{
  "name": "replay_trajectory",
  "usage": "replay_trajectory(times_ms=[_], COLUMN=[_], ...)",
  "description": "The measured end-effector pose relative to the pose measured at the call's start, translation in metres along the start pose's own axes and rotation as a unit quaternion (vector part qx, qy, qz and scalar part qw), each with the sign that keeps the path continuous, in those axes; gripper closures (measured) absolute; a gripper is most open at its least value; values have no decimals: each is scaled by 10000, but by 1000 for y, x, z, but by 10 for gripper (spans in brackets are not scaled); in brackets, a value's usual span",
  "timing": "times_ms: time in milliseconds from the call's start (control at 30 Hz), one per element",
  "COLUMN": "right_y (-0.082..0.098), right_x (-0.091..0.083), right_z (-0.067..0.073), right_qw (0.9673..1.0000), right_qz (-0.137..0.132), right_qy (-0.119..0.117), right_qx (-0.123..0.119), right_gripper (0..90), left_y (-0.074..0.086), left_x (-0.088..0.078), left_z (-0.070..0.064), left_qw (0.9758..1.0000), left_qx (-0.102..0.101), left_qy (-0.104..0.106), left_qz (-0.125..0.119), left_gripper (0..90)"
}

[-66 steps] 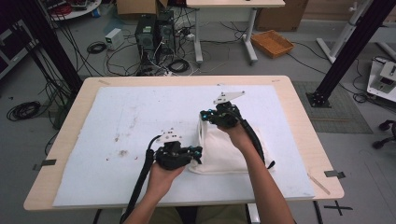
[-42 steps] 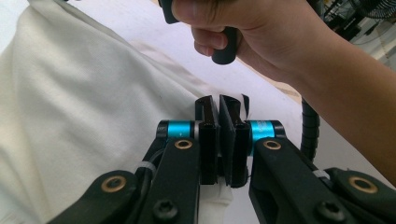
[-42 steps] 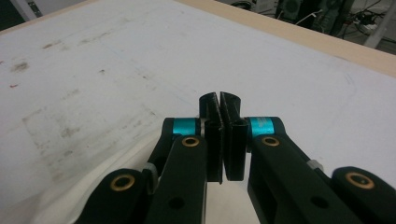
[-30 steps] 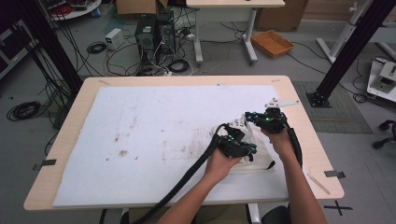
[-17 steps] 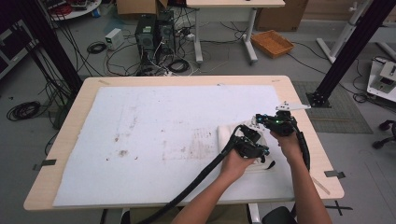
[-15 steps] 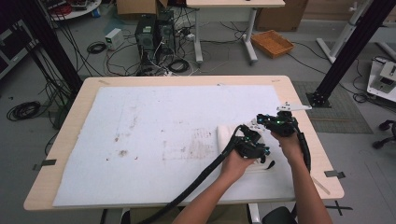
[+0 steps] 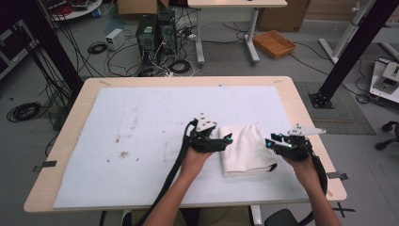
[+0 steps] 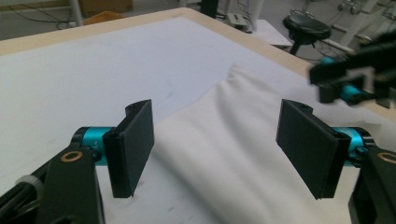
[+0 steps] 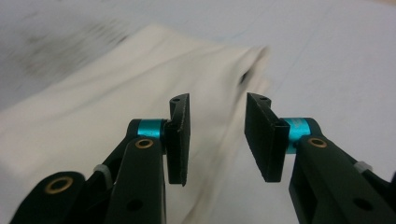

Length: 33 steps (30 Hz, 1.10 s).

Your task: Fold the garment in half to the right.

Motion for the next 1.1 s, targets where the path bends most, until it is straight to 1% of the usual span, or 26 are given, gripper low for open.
replay_trajectory(times_ms=[33, 67, 100, 133, 167, 200, 233, 300, 367, 400, 433, 467, 500, 533, 567, 600, 633, 700, 733, 767, 800, 833, 900, 967, 1033, 1100], right_y=[4, 4, 8, 17, 21, 25, 27, 30, 31, 30, 28, 26, 23, 19, 15, 12, 6, -4, -9, -13, -19, -21, -27, -31, -31, -31], right_x=[-2, -2, -3, -3, -4, -6, -7, -10, -11, -12, -12, -13, -14, -15, -15, -16, -15, -13, -10, -8, -5, -3, 3, 9, 11, 11], right_z=[7, 7, 12, 18, 20, 20, 20, 22, 24, 24, 23, 23, 23, 22, 21, 20, 19, 17, 17, 16, 16, 17, 18, 20, 22, 23], right_qw=[9999, 9999, 9996, 9980, 9970, 9969, 9971, 9970, 9969, 9965, 9964, 9966, 9971, 9975, 9981, 9986, 9989, 9981, 9975, 9971, 9961, 9956, 9945, 9939, 9931, 9929], right_qz=[107, 107, 223, 584, 726, 734, 730, 753, 783, 816, 821, 798, 746, 663, 522, 390, 173, -133, -261, -379, -523, -603, -751, -792, -827, -862], right_qy=[-75, -75, -116, -130, -79, -80, -108, -65, -119, -167, -182, -134, 5, 142, 222, 276, 395, 590, 657, 655, 709, 716, 726, 735, 778, 765], right_qx=[-69, -69, -137, -201, -270, -266, -199, -147, 4, 100, 114, 130, 129, 192, 246, 241, 184, 80, 81, 98, 47, 18, -97, -227, -284, -290], right_gripper=[615, 615, 623, 740, 827, 854, 870, 870, 846, 813, 770, 685, 585, 504, 463, 431, 386, 301, 277, 265, 240, 218, 214, 214, 214, 213], left_y=[2, 2, 7, 9, 11, 13, 15, 19, 21, 22, 23, 24, 25, 25, 25, 26, 27, 30, 31, 33, 34, 35, 38, 40, 43, 46], left_x=[-6, -6, -19, -25, -31, -37, -43, -54, -64, -70, -75, -80, -85, -91, -95, -101, -106, -116, -120, -125, -128, -131, -138, -143, -148, -150], left_z=[7, 7, 21, 28, 34, 40, 45, 54, 62, 66, 69, 72, 75, 78, 81, 85, 88, 94, 97, 101, 104, 107, 113, 118, 123, 126], left_qw=[10000, 10000, 9998, 9996, 9994, 9991, 9989, 9984, 9980, 9978, 9977, 9975, 9973, 9973, 9973, 9971, 9971, 9969, 9969, 9968, 9968, 9964, 9959, 9953, 9947, 9943], left_qx=[-13, -13, -98, -158, -193, -227, -264, -299, -302, -301, -303, -305, -291, -274, -258, -253, -251, -255, -265, -241, -230, -239, -210, -173, -116, -107], left_qy=[-68, -68, -193, -242, -289, -340, -376, -470, -530, -563, -580, -607, -622, -626, -624, -611, -582, -518, -463, -402, -364, -303, -199, -82, -23, 37], left_qz=[5, 5, -26, -52, -64, -86, -105, -125, -153, -170, -187, -216, -248, -277, -304, -378, -425, -536, -586, -640, -674, -753, -857, -951, -1019, -1061], left_gripper=[278, 277, 277, 277, 277, 277, 277, 277, 277, 277, 277, 277, 277, 277, 277, 277, 270, 245, 246, 246, 245, 246, 246, 246, 247, 247])
Point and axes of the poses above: each handheld gripper's, and its own axes: x roughly forward along the jaws, y roughly out of its underside, z roughly to its left, the point moved 1 cm from there along x, roughly forward along the jaws, and after that the axes turned 8 degrees about -x, right-handed, at the moved point
